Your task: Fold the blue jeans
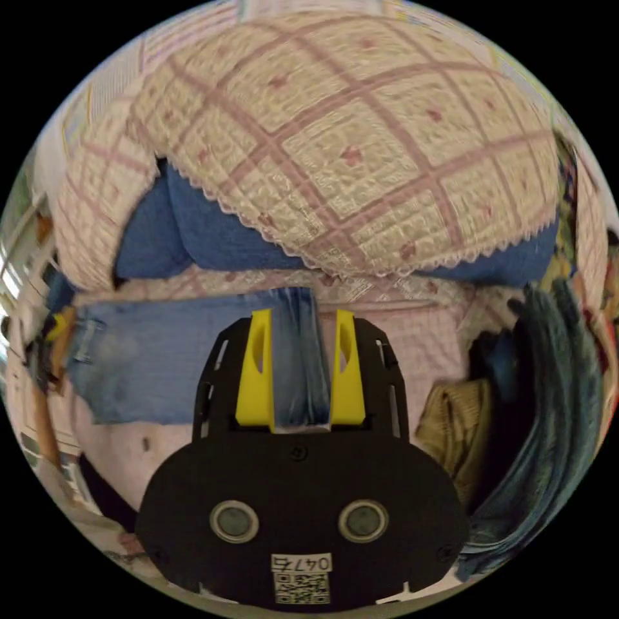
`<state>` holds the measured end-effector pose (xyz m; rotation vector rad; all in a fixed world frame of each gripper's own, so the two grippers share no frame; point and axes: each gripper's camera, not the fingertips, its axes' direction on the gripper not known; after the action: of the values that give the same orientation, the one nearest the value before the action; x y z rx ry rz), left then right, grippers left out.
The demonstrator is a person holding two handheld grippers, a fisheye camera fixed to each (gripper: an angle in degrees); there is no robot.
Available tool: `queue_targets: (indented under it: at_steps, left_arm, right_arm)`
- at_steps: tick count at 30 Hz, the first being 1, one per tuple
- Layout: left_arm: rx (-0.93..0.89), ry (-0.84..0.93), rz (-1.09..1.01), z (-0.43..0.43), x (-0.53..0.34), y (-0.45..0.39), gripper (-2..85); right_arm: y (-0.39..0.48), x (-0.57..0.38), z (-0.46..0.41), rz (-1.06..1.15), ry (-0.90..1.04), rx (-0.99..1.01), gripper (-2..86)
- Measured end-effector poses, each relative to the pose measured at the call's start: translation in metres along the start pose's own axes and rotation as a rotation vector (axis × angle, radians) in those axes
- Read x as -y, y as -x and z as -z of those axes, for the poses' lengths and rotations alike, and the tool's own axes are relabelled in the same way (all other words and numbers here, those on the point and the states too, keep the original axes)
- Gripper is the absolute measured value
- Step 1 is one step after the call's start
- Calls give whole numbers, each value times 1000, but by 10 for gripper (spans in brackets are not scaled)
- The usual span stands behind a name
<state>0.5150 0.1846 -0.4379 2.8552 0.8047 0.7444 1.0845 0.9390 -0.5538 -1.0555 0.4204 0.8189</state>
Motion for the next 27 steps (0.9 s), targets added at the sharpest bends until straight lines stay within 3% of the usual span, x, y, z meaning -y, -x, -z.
queue_targets:
  at_steps: [3, 5, 8, 14, 19, 27]
  left_arm:
    - [-29, 54, -243, 48, -39, -64, 122]
    - [-35, 127, -407, 68, -87, -122, 117]
    - [-9, 140, -491, 81, -132, -182, 114]
    - [140, 166, -476, 69, -133, -265, 133]
    - [108, 188, -350, 73, -96, -284, 126]
    - [100, 163, -336, 117, -50, -317, 62]
  right_arm:
    - [-47, -34, 15, -121, -14, 277, 86]
    - [-69, -53, 15, -185, 16, 322, 90]
    - [-104, -82, 13, -339, 13, 383, 94]
    - [-153, -113, -6, -564, 38, 528, 105]
    - [-183, -128, -11, -643, -2, 605, 80]
    - [-211, -157, -21, -671, -43, 700, 4]
